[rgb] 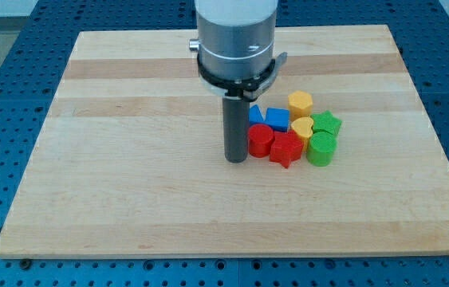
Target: Keep the blue triangle into the yellow hexagon
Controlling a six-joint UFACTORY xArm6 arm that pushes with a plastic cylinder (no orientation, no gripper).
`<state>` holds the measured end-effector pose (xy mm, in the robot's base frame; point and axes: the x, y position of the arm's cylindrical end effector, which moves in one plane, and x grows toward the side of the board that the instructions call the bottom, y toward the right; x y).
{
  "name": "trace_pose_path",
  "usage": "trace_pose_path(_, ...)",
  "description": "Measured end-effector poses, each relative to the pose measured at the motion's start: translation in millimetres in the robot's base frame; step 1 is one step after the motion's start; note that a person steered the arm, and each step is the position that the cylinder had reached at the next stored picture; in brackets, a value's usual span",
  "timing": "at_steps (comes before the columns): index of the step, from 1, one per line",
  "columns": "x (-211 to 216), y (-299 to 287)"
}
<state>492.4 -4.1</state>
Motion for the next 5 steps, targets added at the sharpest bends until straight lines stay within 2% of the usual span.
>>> trace_pose_path(1,32.1,-3.7)
trace_pose_path(3,6.8,-11.4)
trace_pose_path(4,-6.4,-33.1)
trace_pose_path(5,-37.0,-33.4)
